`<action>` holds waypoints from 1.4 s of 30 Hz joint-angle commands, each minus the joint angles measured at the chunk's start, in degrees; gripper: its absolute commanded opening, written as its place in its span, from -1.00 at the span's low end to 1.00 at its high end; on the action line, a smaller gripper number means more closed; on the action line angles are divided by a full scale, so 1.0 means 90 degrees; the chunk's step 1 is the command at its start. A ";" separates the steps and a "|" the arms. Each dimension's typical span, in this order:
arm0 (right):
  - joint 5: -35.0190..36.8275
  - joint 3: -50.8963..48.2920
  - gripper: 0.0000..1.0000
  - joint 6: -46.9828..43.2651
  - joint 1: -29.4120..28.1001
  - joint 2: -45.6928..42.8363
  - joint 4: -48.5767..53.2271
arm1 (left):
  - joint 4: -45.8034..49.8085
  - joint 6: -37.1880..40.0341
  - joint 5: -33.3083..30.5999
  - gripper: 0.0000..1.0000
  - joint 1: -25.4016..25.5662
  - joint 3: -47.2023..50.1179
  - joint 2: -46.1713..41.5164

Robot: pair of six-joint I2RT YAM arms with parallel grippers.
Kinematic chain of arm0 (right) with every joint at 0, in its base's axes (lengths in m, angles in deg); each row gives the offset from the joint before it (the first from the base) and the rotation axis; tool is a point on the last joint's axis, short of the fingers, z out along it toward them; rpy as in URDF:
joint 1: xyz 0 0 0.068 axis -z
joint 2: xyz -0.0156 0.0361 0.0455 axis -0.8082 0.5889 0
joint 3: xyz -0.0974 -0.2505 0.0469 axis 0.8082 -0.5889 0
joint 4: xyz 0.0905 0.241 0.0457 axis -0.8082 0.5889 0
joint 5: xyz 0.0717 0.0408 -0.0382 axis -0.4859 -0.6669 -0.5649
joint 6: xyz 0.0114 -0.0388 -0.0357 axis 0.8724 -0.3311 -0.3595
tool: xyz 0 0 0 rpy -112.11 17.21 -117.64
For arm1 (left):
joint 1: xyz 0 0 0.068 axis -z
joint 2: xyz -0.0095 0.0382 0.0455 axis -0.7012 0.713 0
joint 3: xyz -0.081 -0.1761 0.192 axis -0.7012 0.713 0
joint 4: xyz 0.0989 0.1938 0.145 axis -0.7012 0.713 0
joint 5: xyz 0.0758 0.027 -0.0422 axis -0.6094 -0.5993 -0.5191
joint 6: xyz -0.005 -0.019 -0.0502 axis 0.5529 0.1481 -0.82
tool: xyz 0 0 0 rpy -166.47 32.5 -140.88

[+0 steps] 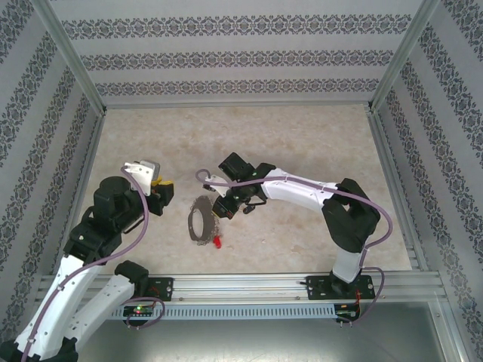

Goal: Put the keys on the keyring

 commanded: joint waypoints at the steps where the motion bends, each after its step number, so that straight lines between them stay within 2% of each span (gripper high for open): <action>1: -0.0065 -0.0383 -1.00 -0.0405 -0.0103 -0.0014 -0.0315 | -0.0249 -0.0276 0.0029 -0.21 -0.0081 0.0123 0.0113; 7: -0.0107 -0.1094 -1.00 -0.1182 -0.0316 0.0125 -0.0984 | -0.0044 -0.0397 -0.0040 -0.20 -0.0076 0.0225 0.0138; 12: 0.0288 -0.1481 -1.00 -0.2200 -0.0599 0.0203 -0.1367 | -0.0070 -0.0397 -0.0262 -0.20 -0.0077 0.0258 0.0030; 17: 0.0679 -0.1898 -1.00 -0.1966 -0.0612 -0.0321 -0.2231 | 0.0017 -0.0388 -0.0328 -0.20 -0.0084 0.0241 -0.0018; 20: 0.0049 -0.2141 -1.00 -0.1550 -0.0413 -0.1053 -0.2797 | 0.0000 -0.0241 -0.0106 -0.21 -0.0081 0.0244 -0.0059; 24: -0.1185 -0.2251 -1.00 -0.1426 -0.0106 -0.1929 -0.3107 | -0.0239 0.0228 0.0517 -0.21 -0.0083 0.0271 -0.0156; 29: -0.1544 -0.2269 -1.00 -0.1167 0.0154 -0.2383 -0.3420 | -0.0483 0.1143 0.2069 -0.14 -0.0075 0.0011 -0.0096; 31: -0.1740 -0.2383 -1.00 -0.0852 0.0299 -0.2530 -0.3910 | -0.0356 0.1623 0.2885 -0.12 -0.0082 -0.0134 0.0037; 33: -0.1858 -0.2414 -1.00 -0.0682 0.0365 -0.2622 -0.4215 | -0.0116 0.1919 0.3346 -0.11 -0.0079 -0.0281 0.0175; 38: -0.2182 -0.2363 -1.00 -0.0393 0.0426 -0.2766 -0.4542 | 0.0030 0.2204 0.4132 -0.08 -0.0081 -0.0385 0.0332; 42: -0.2165 -0.2423 -1.00 -0.0375 0.0502 -0.2815 -0.4737 | -0.0218 0.2444 0.4406 -0.07 -0.0077 -0.0187 0.0298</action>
